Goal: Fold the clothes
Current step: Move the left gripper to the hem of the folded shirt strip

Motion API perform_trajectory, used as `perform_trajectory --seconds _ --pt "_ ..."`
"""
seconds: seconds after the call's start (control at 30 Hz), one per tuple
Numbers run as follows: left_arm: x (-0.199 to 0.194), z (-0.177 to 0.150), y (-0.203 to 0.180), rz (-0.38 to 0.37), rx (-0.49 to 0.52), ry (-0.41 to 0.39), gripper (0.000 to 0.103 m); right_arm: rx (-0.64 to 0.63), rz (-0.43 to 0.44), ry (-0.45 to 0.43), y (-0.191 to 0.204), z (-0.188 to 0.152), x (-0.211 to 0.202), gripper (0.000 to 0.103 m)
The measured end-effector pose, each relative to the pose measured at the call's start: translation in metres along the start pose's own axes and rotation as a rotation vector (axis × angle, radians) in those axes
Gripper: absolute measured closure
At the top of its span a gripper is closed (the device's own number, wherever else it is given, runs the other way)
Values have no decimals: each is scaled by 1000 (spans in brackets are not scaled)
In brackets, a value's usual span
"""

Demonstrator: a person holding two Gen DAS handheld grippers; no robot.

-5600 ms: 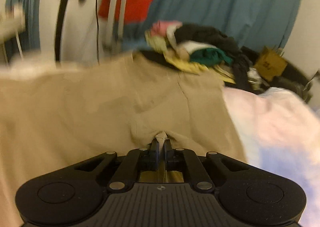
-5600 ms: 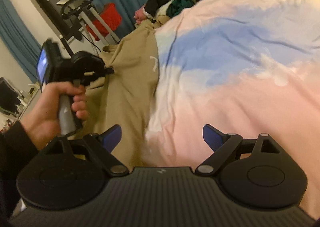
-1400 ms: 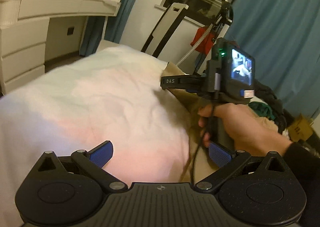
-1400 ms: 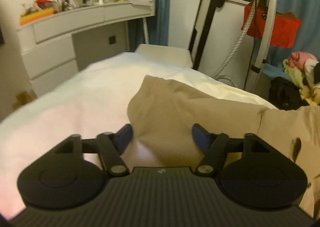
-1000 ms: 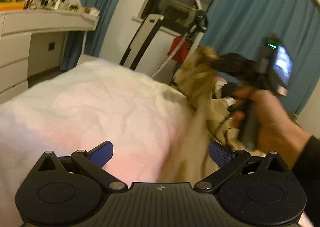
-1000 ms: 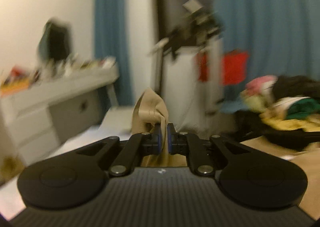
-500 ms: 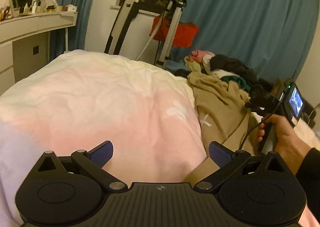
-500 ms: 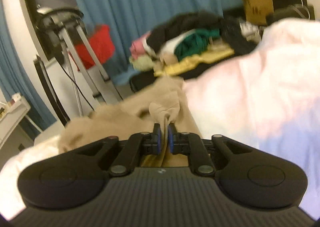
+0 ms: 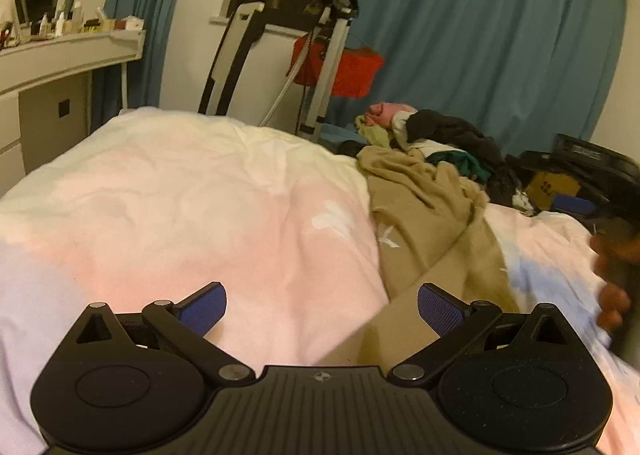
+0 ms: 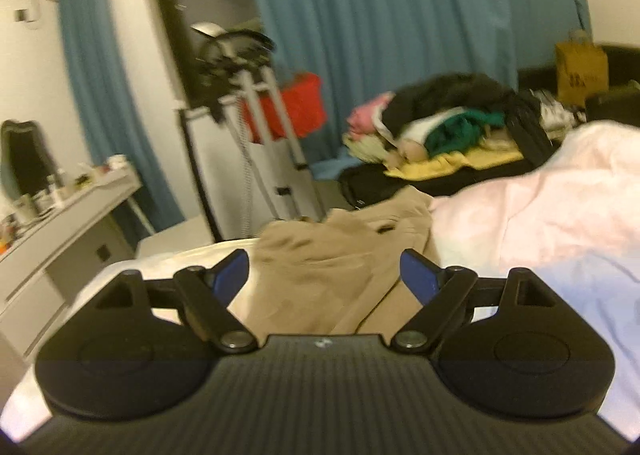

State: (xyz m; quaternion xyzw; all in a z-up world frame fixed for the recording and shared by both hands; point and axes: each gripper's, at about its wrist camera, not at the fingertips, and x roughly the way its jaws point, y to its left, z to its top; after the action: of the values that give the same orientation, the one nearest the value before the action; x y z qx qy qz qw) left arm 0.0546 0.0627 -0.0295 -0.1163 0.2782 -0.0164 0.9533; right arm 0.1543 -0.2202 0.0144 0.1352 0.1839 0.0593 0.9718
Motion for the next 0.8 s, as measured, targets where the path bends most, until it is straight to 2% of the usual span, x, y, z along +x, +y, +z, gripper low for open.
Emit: perform_trajectory --seconds 0.2,0.27,0.43,0.63,0.8 --pt "-49 -10 -18 -55 105 -75 0 -70 -2 -48 31 -28 -114 19" --pt "-56 -14 -26 -61 128 -75 0 -89 -5 -66 37 -37 -148 19" --pt "-63 -23 -32 -69 117 -45 0 8 -13 -74 23 -60 -212 19" --pt "-59 -32 -34 -62 124 16 0 53 2 -26 4 -97 -229 19" --pt "-51 -30 -35 -54 163 78 0 103 4 6 -9 -101 -218 19"
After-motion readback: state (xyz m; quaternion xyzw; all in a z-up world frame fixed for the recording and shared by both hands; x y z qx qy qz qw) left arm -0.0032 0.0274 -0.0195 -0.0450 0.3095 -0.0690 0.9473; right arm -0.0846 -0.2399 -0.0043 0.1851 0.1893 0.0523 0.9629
